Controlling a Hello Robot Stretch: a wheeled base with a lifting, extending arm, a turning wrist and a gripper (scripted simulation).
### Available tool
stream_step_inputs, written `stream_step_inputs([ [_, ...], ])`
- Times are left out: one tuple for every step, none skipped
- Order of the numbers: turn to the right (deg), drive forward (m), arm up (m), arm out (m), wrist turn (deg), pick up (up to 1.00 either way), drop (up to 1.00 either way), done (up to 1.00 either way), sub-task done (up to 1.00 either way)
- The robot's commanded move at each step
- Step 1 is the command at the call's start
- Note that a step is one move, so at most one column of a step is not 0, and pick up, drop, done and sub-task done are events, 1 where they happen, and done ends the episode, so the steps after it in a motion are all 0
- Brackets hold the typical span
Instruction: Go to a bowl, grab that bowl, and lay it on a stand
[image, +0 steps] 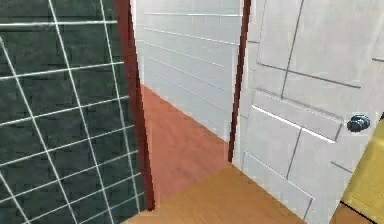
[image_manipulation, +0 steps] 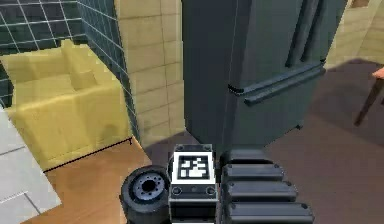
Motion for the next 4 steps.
stream_step_inputs([
  [0.0, 1.0, 0.0, 0.0, 0.0, 0.0, 0.0, 0.0, 0.0],
  [9.0, 0.0, 0.0, 0.0, 0.0, 0.0, 0.0, 0.0, 0.0],
  [0.0, 0.3, 0.0, 0.0, 0.0, 0.0, 0.0, 0.0, 0.0],
  [-42.0, 0.0, 0.0, 0.0, 0.0, 0.0, 0.0, 0.0, 0.0],
])
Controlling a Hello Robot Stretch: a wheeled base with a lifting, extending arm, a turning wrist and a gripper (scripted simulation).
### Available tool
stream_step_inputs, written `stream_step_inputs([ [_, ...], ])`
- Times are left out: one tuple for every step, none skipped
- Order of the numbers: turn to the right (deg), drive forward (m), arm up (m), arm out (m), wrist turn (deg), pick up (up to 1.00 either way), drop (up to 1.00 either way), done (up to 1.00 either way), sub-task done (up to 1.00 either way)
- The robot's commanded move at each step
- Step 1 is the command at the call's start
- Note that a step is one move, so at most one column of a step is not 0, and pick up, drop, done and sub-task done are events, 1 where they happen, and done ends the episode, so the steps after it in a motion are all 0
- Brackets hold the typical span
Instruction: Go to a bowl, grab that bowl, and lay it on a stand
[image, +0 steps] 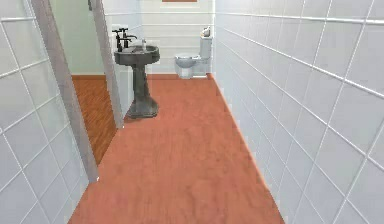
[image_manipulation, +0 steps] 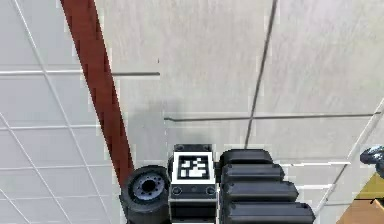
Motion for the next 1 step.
stream_step_inputs([
  [0.0, 0.3, 0.0, 0.0, 0.0, 0.0, 0.0, 0.0, 0.0],
])
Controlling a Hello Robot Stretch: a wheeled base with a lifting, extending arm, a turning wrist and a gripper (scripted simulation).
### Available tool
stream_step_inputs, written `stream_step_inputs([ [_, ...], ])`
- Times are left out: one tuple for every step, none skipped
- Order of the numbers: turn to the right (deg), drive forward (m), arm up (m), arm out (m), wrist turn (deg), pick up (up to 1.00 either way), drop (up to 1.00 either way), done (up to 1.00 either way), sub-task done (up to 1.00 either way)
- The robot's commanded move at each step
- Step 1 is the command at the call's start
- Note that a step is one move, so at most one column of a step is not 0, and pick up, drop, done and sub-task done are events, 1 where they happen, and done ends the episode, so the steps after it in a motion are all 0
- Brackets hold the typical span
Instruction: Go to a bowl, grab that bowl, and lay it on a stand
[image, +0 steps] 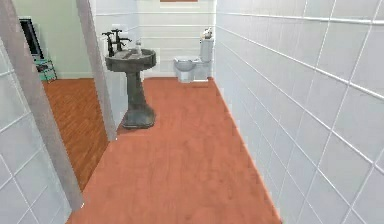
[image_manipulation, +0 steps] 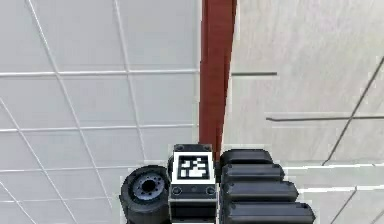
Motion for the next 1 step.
stream_step_inputs([
  [-21.0, 0.0, 0.0, 0.0, 0.0, 0.0, 0.0, 0.0, 0.0],
])
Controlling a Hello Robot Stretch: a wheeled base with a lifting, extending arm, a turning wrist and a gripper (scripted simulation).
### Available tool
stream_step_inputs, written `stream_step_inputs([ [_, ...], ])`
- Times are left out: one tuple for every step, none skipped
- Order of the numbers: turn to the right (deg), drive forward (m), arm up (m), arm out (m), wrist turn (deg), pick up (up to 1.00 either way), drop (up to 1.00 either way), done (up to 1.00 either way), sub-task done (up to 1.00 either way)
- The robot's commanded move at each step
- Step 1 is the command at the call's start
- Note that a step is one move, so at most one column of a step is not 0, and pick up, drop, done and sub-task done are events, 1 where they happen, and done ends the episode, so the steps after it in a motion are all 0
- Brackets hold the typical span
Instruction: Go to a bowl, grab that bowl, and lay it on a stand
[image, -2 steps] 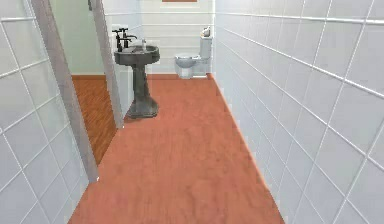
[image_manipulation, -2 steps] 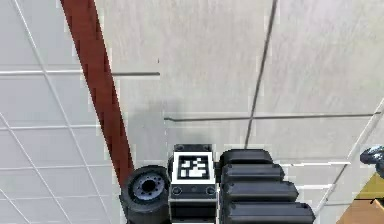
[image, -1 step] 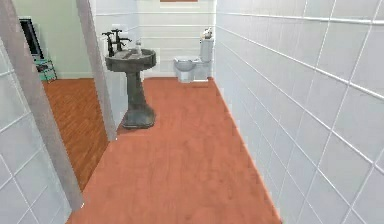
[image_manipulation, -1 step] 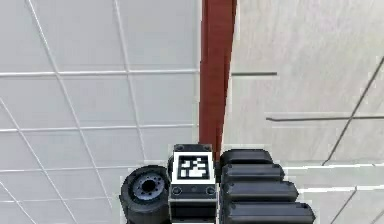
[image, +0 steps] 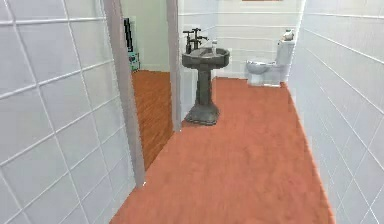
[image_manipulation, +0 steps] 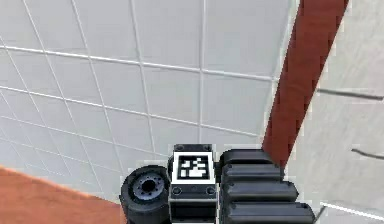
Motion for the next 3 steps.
stream_step_inputs([
  [0.0, 1.0, 0.0, 0.0, 0.0, 0.0, 0.0, 0.0, 0.0],
  [-6.0, 0.0, 0.0, 0.0, 0.0, 0.0, 0.0, 0.0, 0.0],
  [0.0, 0.75, 0.0, 0.0, 0.0, 0.0, 0.0, 0.0, 0.0],
])
